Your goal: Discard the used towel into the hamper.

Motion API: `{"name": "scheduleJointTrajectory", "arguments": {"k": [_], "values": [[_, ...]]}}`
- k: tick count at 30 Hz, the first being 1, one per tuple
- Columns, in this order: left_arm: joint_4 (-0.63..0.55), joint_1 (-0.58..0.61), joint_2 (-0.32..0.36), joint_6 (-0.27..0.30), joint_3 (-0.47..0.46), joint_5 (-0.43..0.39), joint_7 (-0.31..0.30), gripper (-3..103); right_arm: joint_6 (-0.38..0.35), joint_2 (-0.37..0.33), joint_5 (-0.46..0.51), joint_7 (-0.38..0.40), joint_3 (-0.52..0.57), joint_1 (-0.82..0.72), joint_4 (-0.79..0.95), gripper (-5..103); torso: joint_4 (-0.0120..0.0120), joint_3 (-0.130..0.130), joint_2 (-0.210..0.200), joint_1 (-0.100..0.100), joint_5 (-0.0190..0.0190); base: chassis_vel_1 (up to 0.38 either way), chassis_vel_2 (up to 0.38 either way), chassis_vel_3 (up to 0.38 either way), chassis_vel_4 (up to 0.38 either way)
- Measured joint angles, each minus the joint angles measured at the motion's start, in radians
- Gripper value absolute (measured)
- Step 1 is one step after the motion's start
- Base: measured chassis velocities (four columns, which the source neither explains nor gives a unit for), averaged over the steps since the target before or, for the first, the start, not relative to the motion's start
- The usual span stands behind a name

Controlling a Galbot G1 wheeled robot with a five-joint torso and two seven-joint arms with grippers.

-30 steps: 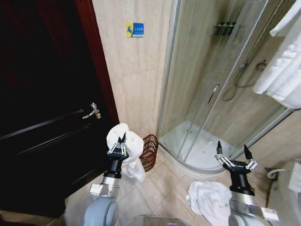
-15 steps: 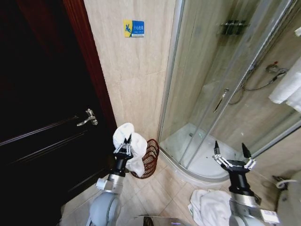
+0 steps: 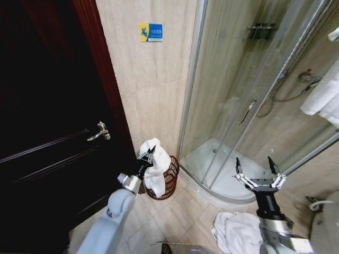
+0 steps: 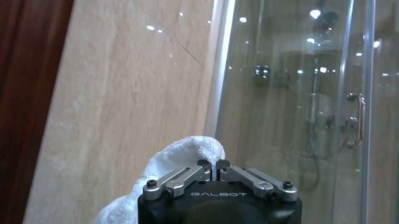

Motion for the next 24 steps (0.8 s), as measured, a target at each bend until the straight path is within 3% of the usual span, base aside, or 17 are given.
{"name": "scheduleJointTrajectory", "arguments": {"k": [7,12,17,24], "values": [[0.134,-0.152,0.056,-0.003,0.083,-0.069,0.014,2,0.013,0.003,-0.02,-0.002,0.001,0.017,-0.016,100,0.0003,0.0,0.0,0.0,0.0003,0.0,0.0,0.0,0.0],[0.192,-0.267,0.064,0.019,0.175,-0.105,-0.056,2,0.014,0.003,-0.035,0.004,-0.003,0.031,-0.017,100,0.0001,0.0,0.0,0.0,0.0003,0.0,0.0,0.0,0.0],[0.288,-0.384,0.073,0.019,0.262,-0.115,-0.074,2,0.038,0.004,-0.032,0.002,0.006,0.023,-0.031,100,0.0,0.0,0.0,0.0,0.0004,0.0,0.0,0.0,0.0],[0.358,-0.5,0.055,-0.012,0.295,-0.148,-0.114,2,0.048,0.004,-0.023,0.001,0.014,0.02,-0.036,100,0.0001,0.0,0.0,0.0,0.0003,0.0,0.0,0.0,0.0]]}}
